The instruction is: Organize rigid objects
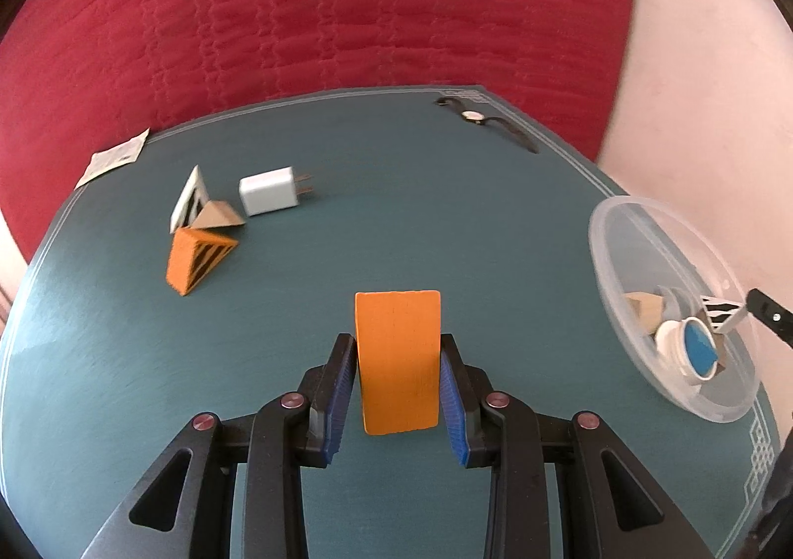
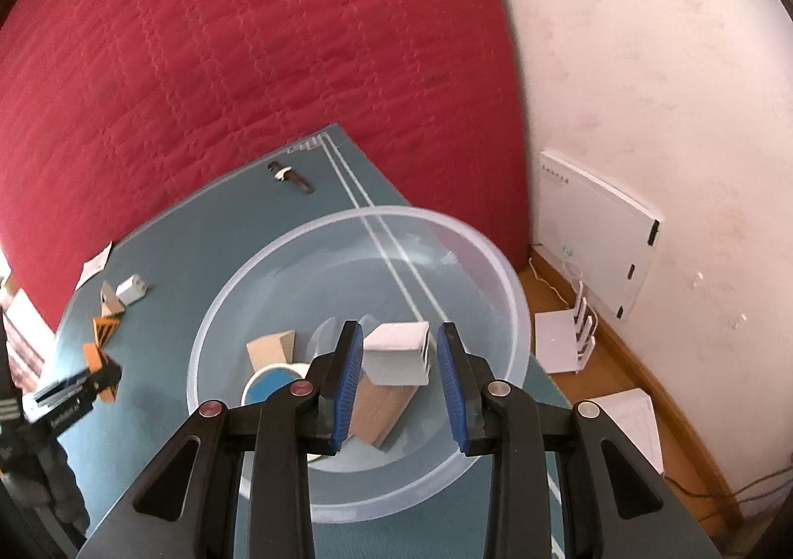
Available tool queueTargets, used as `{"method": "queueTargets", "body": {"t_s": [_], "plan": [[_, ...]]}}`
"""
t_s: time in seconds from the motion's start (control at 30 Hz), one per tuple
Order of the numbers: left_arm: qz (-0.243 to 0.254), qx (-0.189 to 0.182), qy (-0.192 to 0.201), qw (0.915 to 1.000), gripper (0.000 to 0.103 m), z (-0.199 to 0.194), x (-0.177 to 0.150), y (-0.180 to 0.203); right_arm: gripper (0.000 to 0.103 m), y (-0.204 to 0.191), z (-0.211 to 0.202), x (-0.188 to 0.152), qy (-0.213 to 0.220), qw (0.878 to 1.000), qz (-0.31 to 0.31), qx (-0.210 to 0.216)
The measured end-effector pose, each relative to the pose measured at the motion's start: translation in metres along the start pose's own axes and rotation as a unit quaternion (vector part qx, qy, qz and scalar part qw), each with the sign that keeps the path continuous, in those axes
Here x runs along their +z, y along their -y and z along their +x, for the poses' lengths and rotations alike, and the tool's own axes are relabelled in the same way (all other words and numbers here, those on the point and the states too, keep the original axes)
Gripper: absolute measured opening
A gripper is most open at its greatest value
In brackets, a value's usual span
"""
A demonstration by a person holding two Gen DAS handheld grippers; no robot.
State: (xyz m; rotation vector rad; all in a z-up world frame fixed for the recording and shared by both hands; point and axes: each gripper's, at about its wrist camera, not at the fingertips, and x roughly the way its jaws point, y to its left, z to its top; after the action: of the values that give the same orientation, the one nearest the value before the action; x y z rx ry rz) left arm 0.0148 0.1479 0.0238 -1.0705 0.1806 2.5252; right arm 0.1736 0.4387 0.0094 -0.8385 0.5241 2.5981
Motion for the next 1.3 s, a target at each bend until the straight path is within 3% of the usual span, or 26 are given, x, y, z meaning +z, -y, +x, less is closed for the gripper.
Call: {"method": "queueTargets", "body": {"t_s": [0.23, 0.47, 0.6, 0.73, 1.17, 1.23, 1.27, 1.3], "plan": [[0.018, -0.014, 0.005, 0.9997, 0.034, -0.005, 0.007, 0.019, 0.034, 0.004, 0.000, 0.000, 0.000, 1.000, 0.006, 0.009], [0.030, -0.033, 0.006, 0.9990, 0.034, -0.007, 0.013, 0.035, 0.048, -0.004, 0.006, -0.003, -0.010, 1.000, -0.011, 0.020], [0.041, -0.041, 0.006, 0.9983, 0.034, -0.007, 0.016, 0.044, 0.048, -0.005, 0.009, -0.004, -0.007, 0.999, -0.027, -0.024], [0.049, -0.054, 0.008, 0.9973, 0.034, -0.010, 0.021, 0.053, 0.048, 0.006, 0.003, -0.002, 0.010, 0.999, 0.001, -0.047], [0.073, -0.136, -0.002, 0.9881, 0.035, -0.006, 0.034, 0.095, 0.048, 0.022, 0.000, 0.004, 0.023, 0.997, 0.035, -0.062], [0.071, -0.148, -0.002, 0.9864, 0.050, -0.006, 0.035, 0.101, 0.048, 0.023, 0.000, 0.004, 0.023, 0.997, 0.035, -0.062], [0.069, -0.151, -0.001, 0.9861, 0.076, -0.007, 0.035, 0.101, 0.048, 0.022, 0.000, 0.004, 0.024, 0.997, 0.035, -0.061], [0.066, -0.153, 0.002, 0.9861, 0.092, -0.008, 0.035, 0.100, 0.048, 0.023, 0.000, 0.004, 0.024, 0.997, 0.035, -0.060]]}}
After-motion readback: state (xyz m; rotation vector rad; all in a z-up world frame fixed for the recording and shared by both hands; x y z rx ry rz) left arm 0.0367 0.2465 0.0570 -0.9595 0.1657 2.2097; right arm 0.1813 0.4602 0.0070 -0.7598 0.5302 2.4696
